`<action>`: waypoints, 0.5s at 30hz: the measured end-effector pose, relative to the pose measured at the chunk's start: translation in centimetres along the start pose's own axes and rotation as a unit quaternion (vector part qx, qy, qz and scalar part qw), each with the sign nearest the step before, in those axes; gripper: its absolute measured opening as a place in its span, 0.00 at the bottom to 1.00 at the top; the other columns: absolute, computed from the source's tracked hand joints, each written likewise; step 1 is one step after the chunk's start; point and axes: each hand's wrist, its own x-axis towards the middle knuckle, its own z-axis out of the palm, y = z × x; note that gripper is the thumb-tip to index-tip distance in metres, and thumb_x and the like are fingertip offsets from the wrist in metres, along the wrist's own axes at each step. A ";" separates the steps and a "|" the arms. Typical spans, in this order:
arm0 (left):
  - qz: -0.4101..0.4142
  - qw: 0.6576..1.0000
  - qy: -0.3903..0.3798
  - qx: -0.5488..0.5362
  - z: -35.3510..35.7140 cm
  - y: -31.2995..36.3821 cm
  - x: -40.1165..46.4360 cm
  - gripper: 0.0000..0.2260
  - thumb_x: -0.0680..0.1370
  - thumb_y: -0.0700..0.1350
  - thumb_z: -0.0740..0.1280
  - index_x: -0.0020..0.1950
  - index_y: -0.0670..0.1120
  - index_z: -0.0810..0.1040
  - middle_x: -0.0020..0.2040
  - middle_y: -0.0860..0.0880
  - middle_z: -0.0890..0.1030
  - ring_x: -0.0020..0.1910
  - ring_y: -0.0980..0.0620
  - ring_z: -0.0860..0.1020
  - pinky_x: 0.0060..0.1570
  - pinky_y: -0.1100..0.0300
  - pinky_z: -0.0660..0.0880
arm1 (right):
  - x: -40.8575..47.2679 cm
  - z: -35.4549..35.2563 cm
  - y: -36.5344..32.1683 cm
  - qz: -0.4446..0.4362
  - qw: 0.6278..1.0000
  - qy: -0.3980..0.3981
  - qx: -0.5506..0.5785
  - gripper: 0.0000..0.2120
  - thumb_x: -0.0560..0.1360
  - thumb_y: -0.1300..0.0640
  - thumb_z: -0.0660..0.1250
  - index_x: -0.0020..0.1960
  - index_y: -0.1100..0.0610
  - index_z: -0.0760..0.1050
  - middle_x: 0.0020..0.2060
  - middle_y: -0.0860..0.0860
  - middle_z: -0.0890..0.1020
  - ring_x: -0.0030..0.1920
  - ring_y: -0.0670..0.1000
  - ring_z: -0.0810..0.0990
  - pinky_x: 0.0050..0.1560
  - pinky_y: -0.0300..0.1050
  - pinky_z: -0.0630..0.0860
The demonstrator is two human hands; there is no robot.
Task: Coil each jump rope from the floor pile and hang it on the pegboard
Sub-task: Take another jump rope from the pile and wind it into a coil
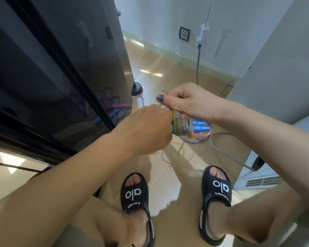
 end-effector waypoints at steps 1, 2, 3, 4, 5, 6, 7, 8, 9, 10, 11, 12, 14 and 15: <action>-0.011 0.999 0.013 -0.038 -0.3 0.0 -0.3 0.05 0.75 0.46 0.64 0.42 0.50 0.67 0.36 0.51 0.71 0.38 0.45 0.73 0.39 0.52 0.73 | -0.1 0.0 0.2 0.025 0.998 -0.020 0.062 0.26 0.81 0.43 0.64 0.30 0.56 0.63 0.29 0.54 0.63 0.30 0.52 0.61 0.34 0.44 0.62; -0.018 0.998 0.031 -0.060 -0.7 0.0 -0.5 0.08 0.74 0.46 0.65 0.41 0.52 0.66 0.35 0.52 0.70 0.38 0.46 0.72 0.38 0.54 0.72 | -0.2 0.1 0.4 0.043 0.991 -0.033 0.119 0.26 0.81 0.44 0.64 0.30 0.58 0.64 0.30 0.55 0.64 0.31 0.54 0.62 0.36 0.48 0.64; -0.030 0.995 0.050 -0.076 -1.0 0.0 -0.6 0.09 0.74 0.46 0.67 0.41 0.53 0.66 0.34 0.54 0.70 0.38 0.47 0.72 0.38 0.55 0.70 | -0.4 0.2 0.8 0.055 0.985 -0.043 0.156 0.26 0.81 0.45 0.64 0.32 0.62 0.66 0.31 0.56 0.65 0.31 0.54 0.63 0.37 0.50 0.65; -0.045 0.991 0.075 -0.098 -1.3 0.0 -0.7 0.10 0.73 0.45 0.68 0.42 0.52 0.66 0.35 0.53 0.72 0.38 0.47 0.73 0.38 0.57 0.69 | -0.5 0.4 1.0 0.065 0.983 -0.048 0.166 0.24 0.80 0.47 0.65 0.35 0.65 0.67 0.32 0.57 0.66 0.31 0.54 0.64 0.37 0.50 0.67; -0.066 0.985 0.093 -0.128 -1.5 -0.1 -0.7 0.10 0.73 0.44 0.70 0.44 0.51 0.68 0.36 0.52 0.74 0.39 0.47 0.74 0.38 0.58 0.69 | -0.6 0.7 1.3 0.079 0.985 -0.047 0.149 0.20 0.77 0.49 0.66 0.38 0.66 0.69 0.32 0.57 0.68 0.31 0.53 0.65 0.37 0.51 0.67; -0.086 0.978 0.106 -0.159 -1.6 -0.1 -0.6 0.10 0.72 0.42 0.70 0.44 0.49 0.69 0.37 0.51 0.75 0.39 0.46 0.75 0.37 0.58 0.69 | -0.8 1.3 1.3 0.095 0.987 -0.042 0.122 0.15 0.74 0.51 0.64 0.38 0.63 0.71 0.32 0.57 0.69 0.31 0.52 0.64 0.37 0.50 0.66; -0.105 0.972 0.112 -0.181 -1.7 -0.2 -0.5 0.09 0.72 0.41 0.70 0.44 0.47 0.70 0.36 0.51 0.75 0.39 0.46 0.75 0.36 0.58 0.68 | -0.9 1.9 1.4 0.114 0.987 -0.035 0.104 0.13 0.74 0.51 0.62 0.36 0.59 0.69 0.29 0.54 0.70 0.31 0.52 0.63 0.35 0.48 0.64; -0.128 0.967 0.108 -0.193 -1.7 -0.3 -0.3 0.08 0.72 0.40 0.70 0.44 0.45 0.71 0.36 0.50 0.75 0.39 0.46 0.74 0.35 0.58 0.67 | -0.9 2.7 1.3 0.136 0.984 -0.023 0.109 0.16 0.78 0.50 0.60 0.34 0.55 0.65 0.26 0.51 0.69 0.30 0.52 0.61 0.32 0.45 0.61; -0.158 0.962 0.097 -0.201 -1.7 -0.6 0.0 0.06 0.72 0.39 0.69 0.45 0.42 0.73 0.37 0.47 0.76 0.40 0.45 0.74 0.36 0.56 0.68 | -0.8 3.4 1.2 0.158 0.980 -0.005 0.125 0.21 0.81 0.46 0.57 0.32 0.53 0.61 0.24 0.49 0.68 0.30 0.52 0.59 0.30 0.43 0.57; -0.189 0.956 0.082 -0.209 -1.7 -1.0 0.4 0.07 0.72 0.39 0.69 0.48 0.40 0.75 0.40 0.44 0.77 0.42 0.42 0.75 0.37 0.53 0.70 | -0.7 4.1 1.0 0.171 0.976 0.013 0.137 0.24 0.82 0.41 0.54 0.30 0.52 0.59 0.23 0.48 0.66 0.30 0.53 0.59 0.29 0.42 0.55; -0.216 0.950 0.070 -0.216 -1.6 -1.6 0.8 0.08 0.73 0.39 0.69 0.50 0.39 0.77 0.42 0.41 0.79 0.44 0.41 0.76 0.39 0.50 0.73 | -0.8 4.7 0.8 0.173 0.975 0.029 0.136 0.26 0.82 0.39 0.53 0.29 0.51 0.58 0.23 0.47 0.65 0.30 0.53 0.59 0.29 0.42 0.55; -0.240 0.945 0.060 -0.215 -1.5 -2.4 1.2 0.09 0.73 0.39 0.70 0.51 0.38 0.78 0.44 0.40 0.79 0.45 0.41 0.78 0.39 0.51 0.74 | -1.0 5.2 0.5 0.167 0.978 0.036 0.117 0.26 0.82 0.40 0.52 0.29 0.52 0.58 0.24 0.48 0.64 0.30 0.53 0.60 0.30 0.43 0.56; -0.281 0.943 0.042 -0.171 -0.9 -4.0 1.9 0.08 0.73 0.39 0.69 0.52 0.39 0.79 0.45 0.41 0.81 0.46 0.42 0.80 0.38 0.54 0.74 | -2.0 5.9 -0.2 0.151 0.988 0.022 0.029 0.23 0.84 0.47 0.52 0.32 0.53 0.61 0.27 0.49 0.67 0.33 0.54 0.64 0.32 0.46 0.61; -0.293 0.946 0.023 -0.138 -0.6 -4.6 2.1 0.08 0.74 0.39 0.69 0.52 0.39 0.79 0.46 0.41 0.81 0.46 0.43 0.80 0.39 0.54 0.75 | -2.4 6.1 -0.6 0.135 0.991 0.010 -0.017 0.21 0.84 0.50 0.52 0.33 0.54 0.61 0.28 0.50 0.68 0.34 0.53 0.66 0.34 0.48 0.64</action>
